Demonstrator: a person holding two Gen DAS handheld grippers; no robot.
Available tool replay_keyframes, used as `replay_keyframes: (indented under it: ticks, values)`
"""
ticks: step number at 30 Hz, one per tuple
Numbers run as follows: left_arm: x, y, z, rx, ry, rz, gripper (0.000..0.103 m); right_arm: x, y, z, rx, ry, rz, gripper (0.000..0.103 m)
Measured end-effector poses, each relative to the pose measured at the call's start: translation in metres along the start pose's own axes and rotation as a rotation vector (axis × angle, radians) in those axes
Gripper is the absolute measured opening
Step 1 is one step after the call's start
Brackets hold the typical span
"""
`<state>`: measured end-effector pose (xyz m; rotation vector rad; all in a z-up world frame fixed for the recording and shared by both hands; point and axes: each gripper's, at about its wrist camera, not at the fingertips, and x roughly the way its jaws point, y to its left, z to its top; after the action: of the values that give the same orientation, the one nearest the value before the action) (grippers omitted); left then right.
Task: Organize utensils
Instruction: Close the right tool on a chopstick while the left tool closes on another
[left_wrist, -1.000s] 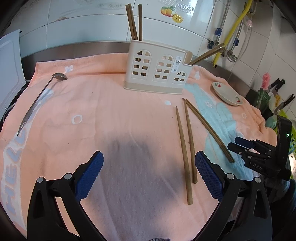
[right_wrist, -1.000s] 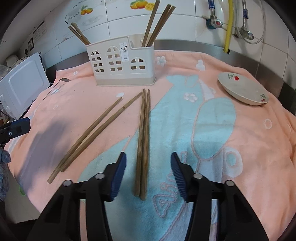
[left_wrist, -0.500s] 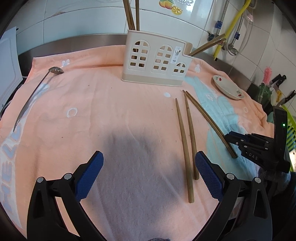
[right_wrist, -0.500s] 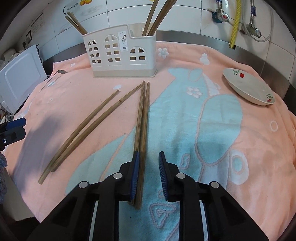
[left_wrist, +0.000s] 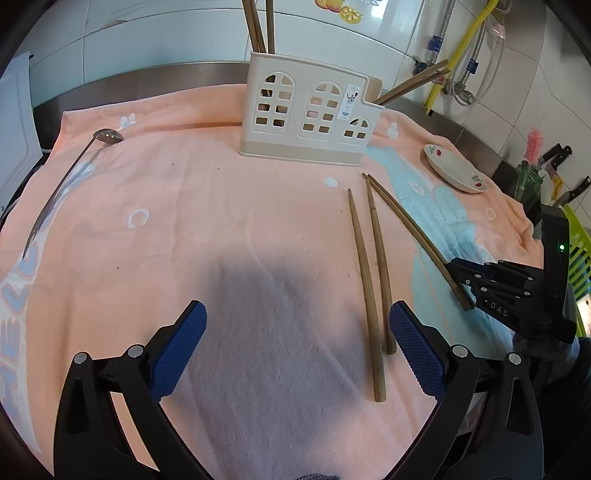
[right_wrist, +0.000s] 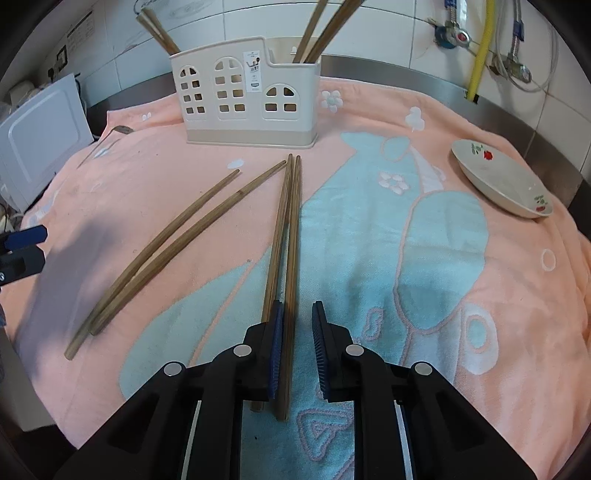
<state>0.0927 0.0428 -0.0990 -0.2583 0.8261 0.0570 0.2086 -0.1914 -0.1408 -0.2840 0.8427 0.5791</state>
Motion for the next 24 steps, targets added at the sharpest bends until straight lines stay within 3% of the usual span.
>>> replay_keyframes:
  ticks: [4,8,22,24]
  values:
    - [0.002,-0.004,0.0,0.008,0.003,-0.001,0.098,-0.001,0.0,-0.003,-0.006,-0.007,-0.016,0.008]
    - [0.006,-0.013,0.0,0.015,0.013,-0.013,0.095,-0.004,-0.006,-0.005,0.02,-0.014,-0.007,0.007]
    - [0.039,-0.041,0.0,0.018,0.097,-0.048,0.056,-0.011,-0.014,-0.013,0.052,-0.027,0.002,0.006]
    - [0.042,-0.043,0.001,0.014,0.105,-0.051,0.042,-0.011,-0.014,-0.013,0.053,-0.027,0.004,0.006]
